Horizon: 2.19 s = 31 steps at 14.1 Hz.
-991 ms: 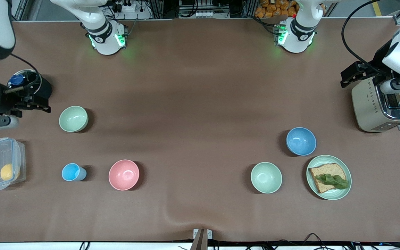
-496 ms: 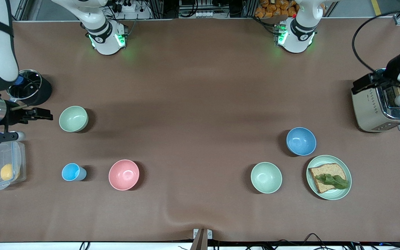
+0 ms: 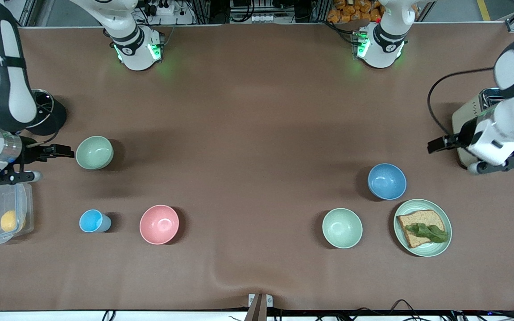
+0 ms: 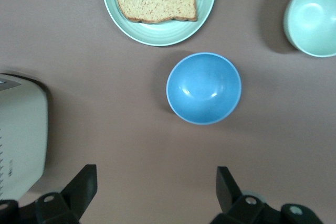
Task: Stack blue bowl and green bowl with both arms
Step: 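Grasp the green bowl with the right gripper while the left gripper grasps the blue bowl, then lift the green bowl with the right gripper while the left gripper lifts the blue bowl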
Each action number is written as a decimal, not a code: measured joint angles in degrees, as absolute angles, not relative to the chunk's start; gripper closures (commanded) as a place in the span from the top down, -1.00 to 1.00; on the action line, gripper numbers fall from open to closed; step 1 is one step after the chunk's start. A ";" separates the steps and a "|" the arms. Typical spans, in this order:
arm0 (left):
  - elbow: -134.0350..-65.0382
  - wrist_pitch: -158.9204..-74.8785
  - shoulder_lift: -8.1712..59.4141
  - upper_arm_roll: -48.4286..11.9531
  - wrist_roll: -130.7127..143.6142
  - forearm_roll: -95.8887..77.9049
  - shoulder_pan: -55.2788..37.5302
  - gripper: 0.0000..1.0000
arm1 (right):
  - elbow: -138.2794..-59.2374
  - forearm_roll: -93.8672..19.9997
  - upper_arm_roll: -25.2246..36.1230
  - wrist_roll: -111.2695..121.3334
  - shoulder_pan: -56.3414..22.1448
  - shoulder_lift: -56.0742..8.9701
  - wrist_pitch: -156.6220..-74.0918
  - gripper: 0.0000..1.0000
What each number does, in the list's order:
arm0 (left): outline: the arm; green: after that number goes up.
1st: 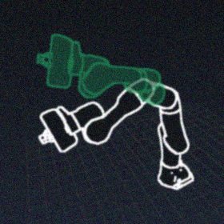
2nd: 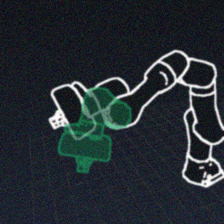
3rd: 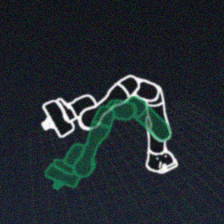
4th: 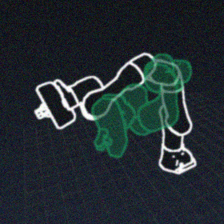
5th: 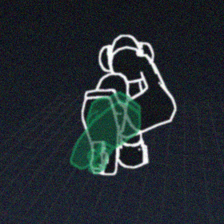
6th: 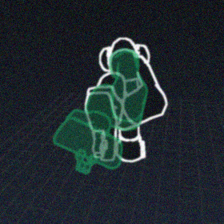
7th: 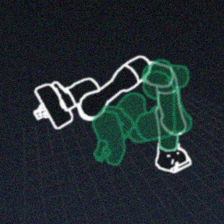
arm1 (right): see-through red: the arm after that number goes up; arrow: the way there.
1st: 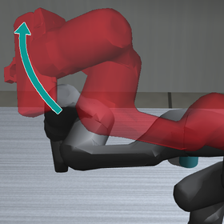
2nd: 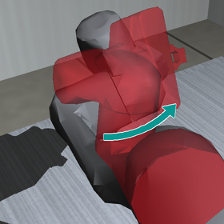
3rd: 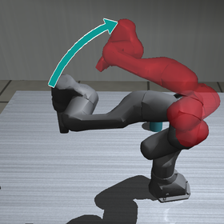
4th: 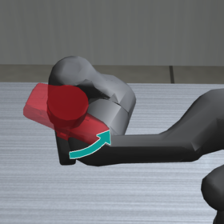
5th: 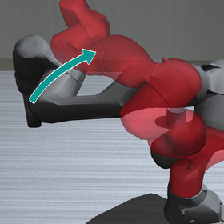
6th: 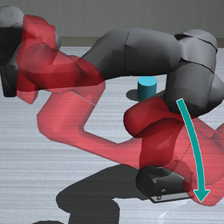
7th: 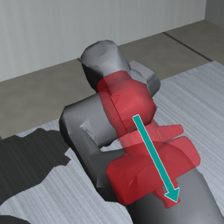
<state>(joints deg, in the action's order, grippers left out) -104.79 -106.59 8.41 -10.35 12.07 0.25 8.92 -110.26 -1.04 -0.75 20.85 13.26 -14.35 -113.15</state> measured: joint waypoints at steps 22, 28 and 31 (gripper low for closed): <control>-107.19 -124.67 29.21 -10.85 12.07 3.73 8.60 1.00 | -128.88 -7.67 -1.08 36.99 20.01 -18.75 -140.43 -1.00; -107.12 -126.18 31.50 -10.87 12.07 5.77 8.53 1.00 | -126.99 -8.11 -1.67 37.55 19.89 -18.38 -136.43 -1.00; -107.11 -127.34 32.16 -10.87 12.08 5.89 8.52 0.57 | -122.26 -14.10 -1.78 37.57 19.69 -16.80 -126.89 -1.00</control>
<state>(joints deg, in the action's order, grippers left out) -107.11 -127.34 32.16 -10.87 12.08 5.89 8.52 -122.26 -14.10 -1.78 37.57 19.69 -16.80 -126.89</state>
